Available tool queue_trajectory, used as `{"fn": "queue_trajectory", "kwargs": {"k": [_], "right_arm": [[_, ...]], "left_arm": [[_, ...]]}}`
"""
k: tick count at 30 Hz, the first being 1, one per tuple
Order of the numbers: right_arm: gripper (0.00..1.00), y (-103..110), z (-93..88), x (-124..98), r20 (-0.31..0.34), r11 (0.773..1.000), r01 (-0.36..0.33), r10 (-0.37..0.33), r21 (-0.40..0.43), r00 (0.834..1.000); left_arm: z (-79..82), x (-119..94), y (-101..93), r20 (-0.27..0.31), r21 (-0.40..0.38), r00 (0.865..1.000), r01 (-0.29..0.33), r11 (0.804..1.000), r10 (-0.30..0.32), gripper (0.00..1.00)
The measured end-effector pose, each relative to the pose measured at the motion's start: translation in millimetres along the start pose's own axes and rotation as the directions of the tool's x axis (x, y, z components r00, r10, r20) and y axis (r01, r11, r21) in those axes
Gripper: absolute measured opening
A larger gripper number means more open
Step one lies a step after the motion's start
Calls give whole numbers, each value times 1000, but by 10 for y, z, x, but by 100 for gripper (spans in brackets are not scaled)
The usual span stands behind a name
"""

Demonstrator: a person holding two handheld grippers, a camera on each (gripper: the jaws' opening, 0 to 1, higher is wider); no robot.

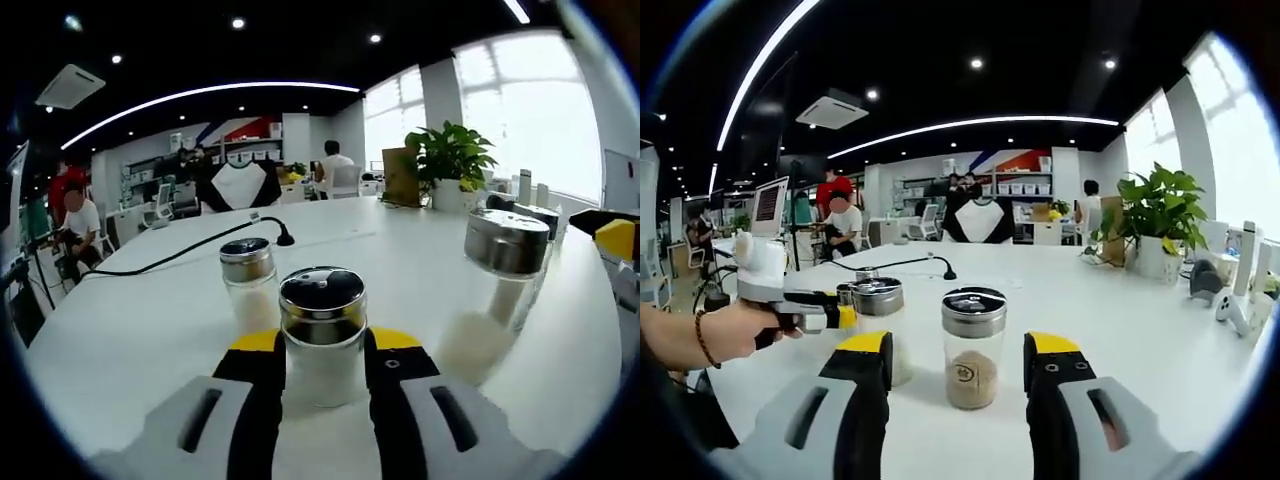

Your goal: Rotate the seasoning bottle until the label or dispensing opening points toward the visible target arrow and the bottle remains upright within the marked orientation range

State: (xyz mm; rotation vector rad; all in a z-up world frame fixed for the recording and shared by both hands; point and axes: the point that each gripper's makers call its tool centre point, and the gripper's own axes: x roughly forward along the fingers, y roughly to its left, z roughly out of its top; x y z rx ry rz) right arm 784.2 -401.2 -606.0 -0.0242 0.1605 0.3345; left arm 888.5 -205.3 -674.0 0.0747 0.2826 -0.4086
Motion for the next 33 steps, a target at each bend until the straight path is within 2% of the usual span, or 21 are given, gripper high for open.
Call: {"fn": "queue_trajectory", "kwargs": {"k": [6, 13, 14, 17, 18, 20, 22, 28, 33], "right_arm": [[53, 37, -57, 4, -22, 1000, -9, 9, 1, 1000], [61, 215, -186, -9, -57, 997, -77, 78, 15, 995], [61, 284, -227, -17, -71, 994, -109, 109, 5, 992], [63, 375, -281, -26, -80, 990, -144, 144, 7, 986], [64, 444, -284, -33, -70, 984, -180, 181, 18, 981], [66, 464, -245, -35, -29, 981, -193, 192, -21, 981], [65, 489, -283, -59, -45, 978, -207, 206, -19, 977], [77, 597, -416, -83, -114, 956, -292, 285, -41, 952], [77, 654, -447, -76, -142, 944, -328, 319, -38, 937]], "left_arm": [[-53, -170, 16, -5, -6, 1000, 5, 1000, -5, 32], [-102, -274, 13, -4, -4, 1000, 13, 1000, -13, 32], [-109, -291, 11, -6, -6, 1000, 16, 1000, -16, 32], [-122, -323, 8, -7, -1, 1000, 24, 1000, -24, 32], [-126, -325, 14, -9, -1, 1000, 27, 1000, -27, 32], [-130, -330, 12, -5, -1, 999, 33, 999, -33, 32], [-131, -338, 13, -1, 1, 999, 39, 999, -39, 32], [-121, -325, 25, 4, 10, 998, 63, 998, -63, 32], [-117, -330, 26, 6, 7, 997, 72, 997, -72, 32]]}}
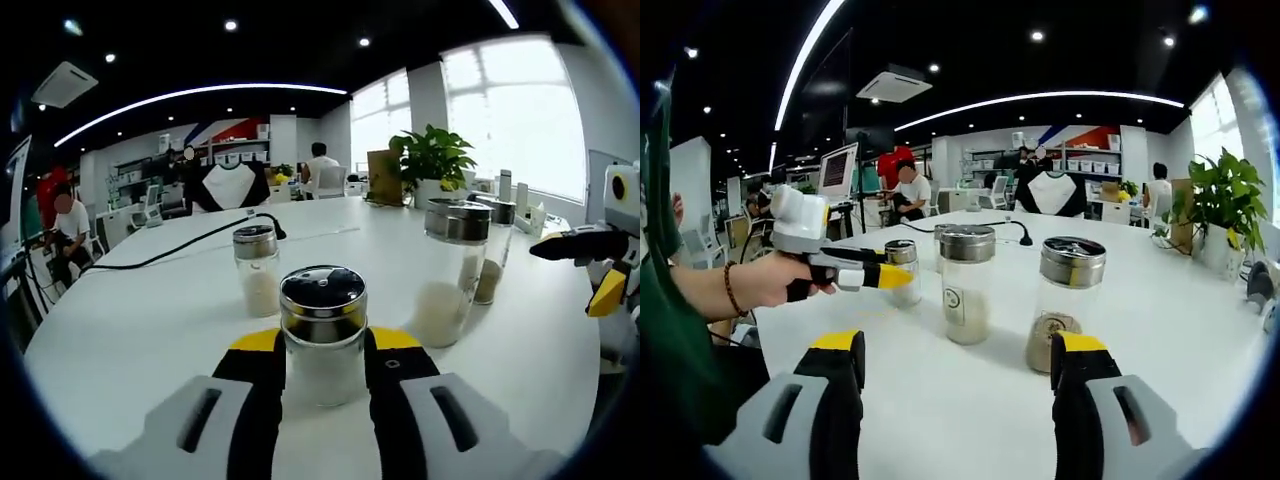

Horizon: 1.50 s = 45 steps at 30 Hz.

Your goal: Rotate the seasoning bottle until the label or dispensing opening points toward the visible target arrow and the bottle remains upright within the marked orientation range

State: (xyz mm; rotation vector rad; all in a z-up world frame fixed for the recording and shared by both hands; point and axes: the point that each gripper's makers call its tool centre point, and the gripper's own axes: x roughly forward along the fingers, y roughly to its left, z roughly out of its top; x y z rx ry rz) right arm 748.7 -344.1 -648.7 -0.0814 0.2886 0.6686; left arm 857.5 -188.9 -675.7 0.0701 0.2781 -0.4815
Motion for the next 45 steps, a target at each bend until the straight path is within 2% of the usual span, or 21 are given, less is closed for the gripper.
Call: {"fn": "queue_trajectory", "kwargs": {"k": [6, 12, 13, 15, 21, 24, 27, 30, 36, 42, 43, 45], "right_arm": [[76, 45, 86, 1, -6, 1000, -15, 15, 0, 1000], [76, 33, 75, -3, -20, 1000, -14, 14, -10, 1000], [76, 33, 97, -3, -2, 999, -14, 14, -34, 1000], [76, 36, 93, -11, -5, 999, -13, 13, -53, 1000], [76, 47, 41, -8, -28, 999, -26, 25, -35, 999], [75, 54, 33, 1, -29, 999, -34, 34, -19, 999], [75, 71, 44, 9, -24, 999, -49, 49, -9, 999], [75, 72, 30, 18, -35, 998, -51, 50, -30, 998], [73, 39, -31, 39, -48, 999, -27, 25, -36, 999], [73, 81, -65, 63, -59, 999, -46, 44, -27, 997], [73, 84, -65, 67, -59, 998, -47, 45, -29, 997], [74, 97, -67, 77, -60, 998, -52, 50, -34, 997]], "left_arm": [[1, -2, 5, 5, -7, 1000, 13, 1000, -13, 33], [4, -12, -7, 13, 6, 999, 42, 999, -42, 33], [4, -15, -8, 14, 8, 999, 50, 999, -50, 33], [4, -19, -14, 15, 15, 998, 66, 998, -67, 33], [9, -8, -19, 16, 39, 989, 145, 989, -146, 33], [12, -8, -47, 20, 50, 978, 208, 977, -209, 33], [15, -8, -42, 19, 63, 970, 242, 968, -243, 33], [13, -16, -56, 37, 64, 962, 266, 962, -269, 33], [17, -33, -94, 40, 86, 943, 326, 941, -330, 33], [20, -37, -111, 37, 89, 923, 379, 921, -383, 33], [19, -36, -124, 34, 99, 916, 395, 913, -400, 33], [21, -29, -125, 35, 95, 912, 403, 910, -408, 33]]}}
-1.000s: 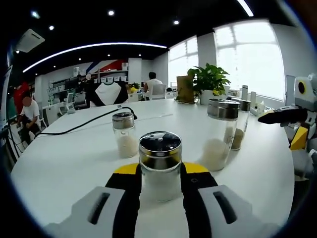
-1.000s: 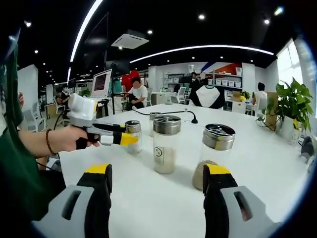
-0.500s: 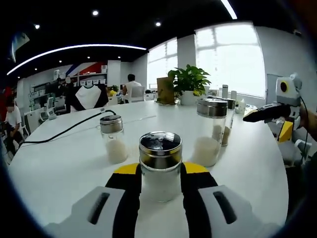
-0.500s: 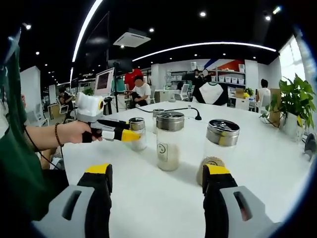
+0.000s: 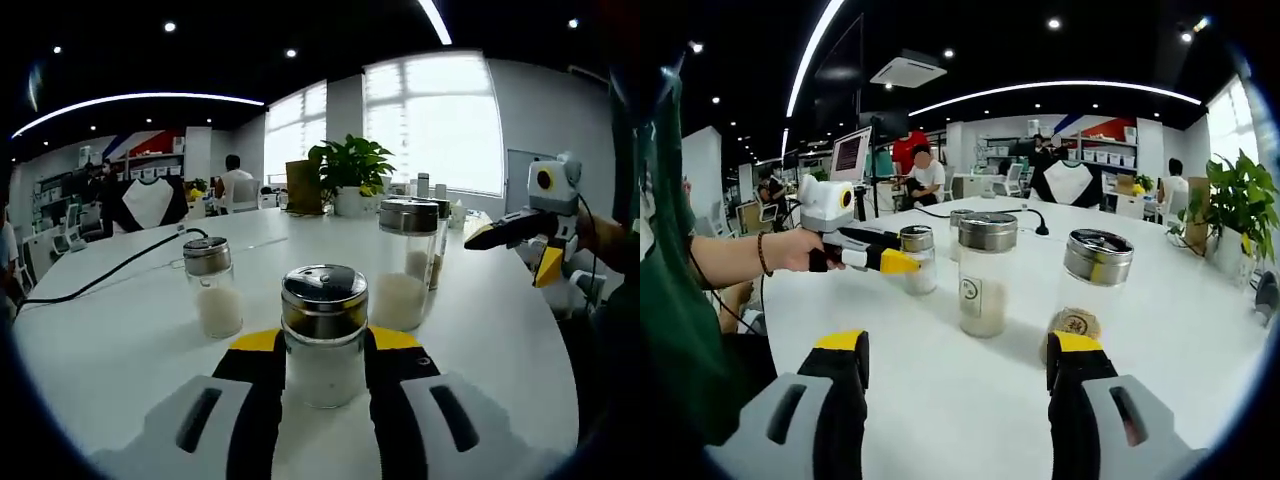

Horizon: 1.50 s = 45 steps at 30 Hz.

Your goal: Rotate the seasoning bottle until the label or dispensing opening points toward the visible target arrow and the bottle remains upright within the marked orientation range

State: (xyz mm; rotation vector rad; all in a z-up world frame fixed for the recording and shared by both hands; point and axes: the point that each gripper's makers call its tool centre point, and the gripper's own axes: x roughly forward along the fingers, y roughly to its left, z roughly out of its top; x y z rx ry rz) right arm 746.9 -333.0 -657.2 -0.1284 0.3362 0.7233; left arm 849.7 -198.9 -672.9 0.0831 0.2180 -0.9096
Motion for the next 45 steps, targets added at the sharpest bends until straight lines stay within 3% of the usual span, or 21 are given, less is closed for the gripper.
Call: {"fn": "queue_trajectory", "kwargs": {"k": [9, 19, 23, 26, 29, 33, 34, 37, 39, 43, 45], "right_arm": [[74, -18, 15, 20, 12, 999, -19, 19, 44, 1000], [73, -28, 18, 20, 6, 1000, -5, 5, 22, 1000], [73, -32, -15, 10, -4, 1000, 1, -1, 20, 1000], [73, -54, -25, -4, -5, 999, 10, -10, 32, 1000], [73, -76, -22, -7, -4, 999, 17, -17, 41, 1000], [73, -104, 10, -9, 10, 998, 30, -31, 56, 999], [73, -107, 23, -13, 13, 998, 31, -32, 53, 999], [74, -112, 40, -17, 17, 999, 40, -40, 16, 999], [74, -98, 20, -11, 7, 999, 32, -32, 14, 999], [74, -81, -2, -5, -2, 1000, 25, -25, 14, 1000], [74, -75, -4, -5, -3, 1000, 23, -23, 16, 1000]], "left_arm": [[2, 11, -19, -5, -4, 1000, 12, 1000, -12, 33], [3, 7, -21, -2, -10, 1000, 11, 1000, -11, 33], [133, -32, -10, 60, -30, 998, -2, 1000, 4, 37], [225, -91, 57, 95, -75, 994, -41, 996, 48, 46], [271, -135, 56, 108, -86, 992, -55, 995, 65, 48], [265, -178, 56, 97, -116, 989, -100, 988, 111, 50], [260, -203, 100, 96, -163, 982, -146, 976, 163, 50], [225, -229, 87, 81, -186, 975, -191, 964, 209, 50], [205, -221, 40, 79, -150, 970, -216, 965, 229, 52], [96, -218, 6, 45, -165, 957, -275, 947, 286, 53], [66, -234, 30, 37, -141, 940, -332, 933, 340, 53]]}}
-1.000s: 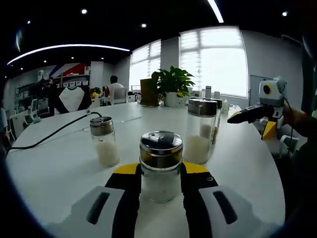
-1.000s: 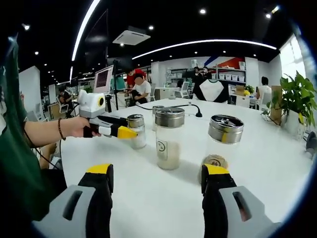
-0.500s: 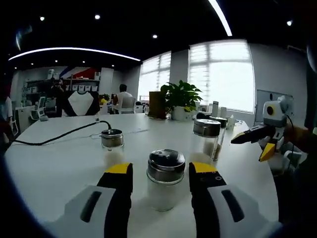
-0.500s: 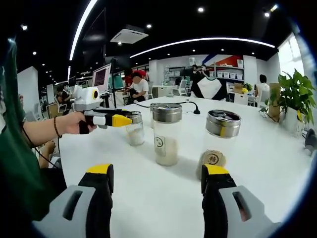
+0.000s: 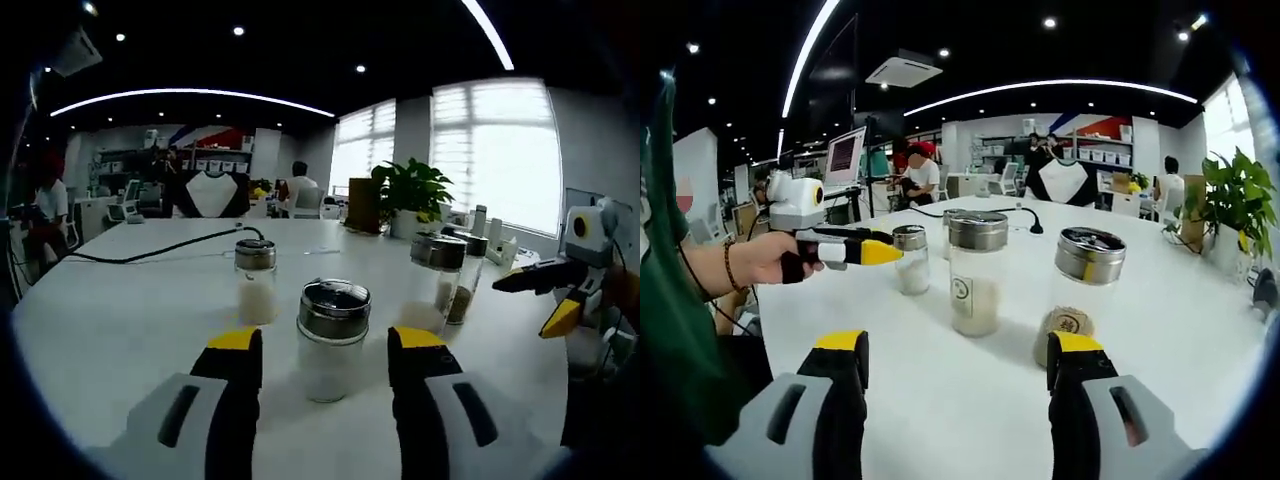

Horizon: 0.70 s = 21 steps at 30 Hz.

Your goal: Rotate the seasoning bottle until the label or dispensing opening points toward the visible target arrow and the bottle remains upright within the marked orientation range

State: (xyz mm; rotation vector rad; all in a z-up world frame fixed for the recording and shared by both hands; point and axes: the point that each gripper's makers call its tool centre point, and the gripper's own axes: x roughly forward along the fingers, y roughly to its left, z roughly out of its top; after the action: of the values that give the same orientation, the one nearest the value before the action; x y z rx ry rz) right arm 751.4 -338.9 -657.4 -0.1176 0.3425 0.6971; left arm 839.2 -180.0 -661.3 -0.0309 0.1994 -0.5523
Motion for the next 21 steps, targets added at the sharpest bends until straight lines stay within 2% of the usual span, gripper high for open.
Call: {"fn": "queue_trajectory", "kwargs": {"k": [1, 2, 5, 8, 12, 18, 21], "right_arm": [[74, 6, -2, 1, -1, 1000, -3, 3, 4, 1000], [74, 11, -3, 2, -2, 1000, -4, 4, 6, 1000], [73, 30, -4, 7, -4, 1000, -10, 10, 7, 1000], [73, 38, -13, 16, -8, 1000, -12, 12, 13, 1000], [73, 33, -10, 19, -8, 1000, -9, 9, 24, 1000], [73, 22, -9, 11, -9, 1000, -4, 5, 30, 1000], [73, 25, -31, 5, -14, 999, -5, 5, 32, 1000]], "left_arm": [[9, 8, 27, 13, 23, 1000, -27, 999, 27, 52], [-5, 21, 1, 10, 12, 1000, -19, 1000, 19, 52], [-74, 74, -43, -9, -75, 1000, -25, 997, 24, 52], [-89, 109, -28, -7, -88, 997, -79, 993, 78, 52], [-87, 148, -35, -3, -92, 993, -119, 989, 119, 53], [-80, 230, -38, 0, -74, 991, -131, 989, 132, 53], [-123, 277, -29, -16, -82, 992, -124, 989, 123, 53]]}}
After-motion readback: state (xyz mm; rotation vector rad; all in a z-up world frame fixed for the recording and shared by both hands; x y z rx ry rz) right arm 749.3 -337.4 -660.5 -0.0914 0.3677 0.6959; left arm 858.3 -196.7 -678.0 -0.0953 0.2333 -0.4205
